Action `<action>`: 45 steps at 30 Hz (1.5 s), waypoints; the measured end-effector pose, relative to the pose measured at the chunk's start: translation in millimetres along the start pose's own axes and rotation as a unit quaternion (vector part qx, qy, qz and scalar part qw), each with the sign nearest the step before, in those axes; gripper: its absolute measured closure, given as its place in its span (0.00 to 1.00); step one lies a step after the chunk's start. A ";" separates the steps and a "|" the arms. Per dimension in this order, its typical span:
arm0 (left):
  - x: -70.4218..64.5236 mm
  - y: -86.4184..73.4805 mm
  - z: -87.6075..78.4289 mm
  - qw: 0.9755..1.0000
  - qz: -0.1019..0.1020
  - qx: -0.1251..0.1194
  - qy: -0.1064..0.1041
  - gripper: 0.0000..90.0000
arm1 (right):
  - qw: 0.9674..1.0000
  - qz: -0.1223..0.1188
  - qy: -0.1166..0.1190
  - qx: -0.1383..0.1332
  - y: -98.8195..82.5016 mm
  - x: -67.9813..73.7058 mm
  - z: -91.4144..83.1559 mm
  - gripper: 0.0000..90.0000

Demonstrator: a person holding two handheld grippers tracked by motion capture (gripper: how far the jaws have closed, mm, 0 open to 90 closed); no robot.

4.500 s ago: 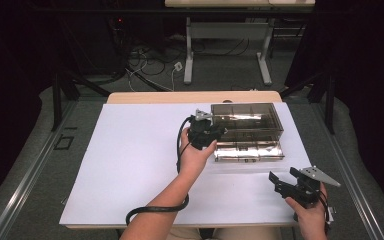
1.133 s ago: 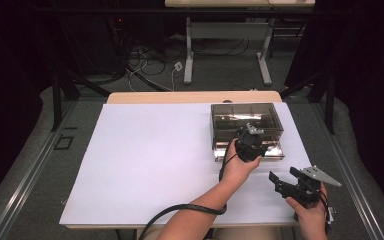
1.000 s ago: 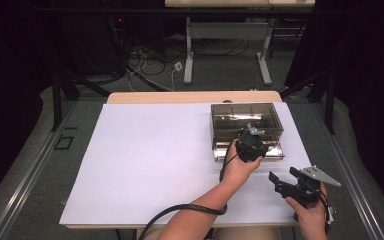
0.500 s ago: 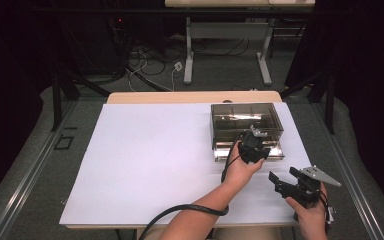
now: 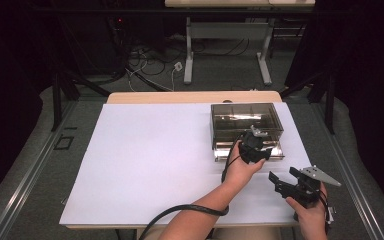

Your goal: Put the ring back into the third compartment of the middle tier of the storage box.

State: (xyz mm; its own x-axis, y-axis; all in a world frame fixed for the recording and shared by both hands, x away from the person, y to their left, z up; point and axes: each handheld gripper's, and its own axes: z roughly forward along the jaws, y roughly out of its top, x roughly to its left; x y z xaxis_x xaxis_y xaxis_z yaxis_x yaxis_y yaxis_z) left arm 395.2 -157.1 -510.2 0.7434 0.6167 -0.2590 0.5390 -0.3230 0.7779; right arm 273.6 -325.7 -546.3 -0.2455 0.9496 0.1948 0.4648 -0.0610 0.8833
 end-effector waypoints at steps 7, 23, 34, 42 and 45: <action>3.4 0.5 -4.8 1.000 -0.004 -0.003 0.005 0.66 | 1.000 0.003 0.002 -0.005 0.0 0.7 0.1 0.16; 3.0 0.7 -2.4 0.999 -0.028 0.028 -0.016 0.77 | 1.000 -0.002 0.003 -0.002 0.0 -0.3 0.5 0.16; 0.0 1.3 3.0 0.999 -0.024 0.031 -0.014 0.81 | 1.000 0.002 0.001 0.001 0.3 -0.7 0.0 0.16; 0.7 2.1 -4.5 0.999 -0.025 0.018 -0.013 0.79 | 1.000 -0.001 0.000 0.003 0.2 -0.4 0.0 0.16; 2.4 1.8 -9.4 1.000 -0.017 0.018 -0.010 0.76 | 1.000 -0.001 0.003 0.001 0.0 -0.2 0.5 0.16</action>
State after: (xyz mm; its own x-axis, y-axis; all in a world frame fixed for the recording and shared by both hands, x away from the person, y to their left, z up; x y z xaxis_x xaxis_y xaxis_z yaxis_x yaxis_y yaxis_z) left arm 394.2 -149.5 -504.0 0.7322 0.6129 -0.2970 0.5774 -0.3274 0.7480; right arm 274.0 -325.8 -546.5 -0.2510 0.9481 0.1951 0.4662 -0.0582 0.8828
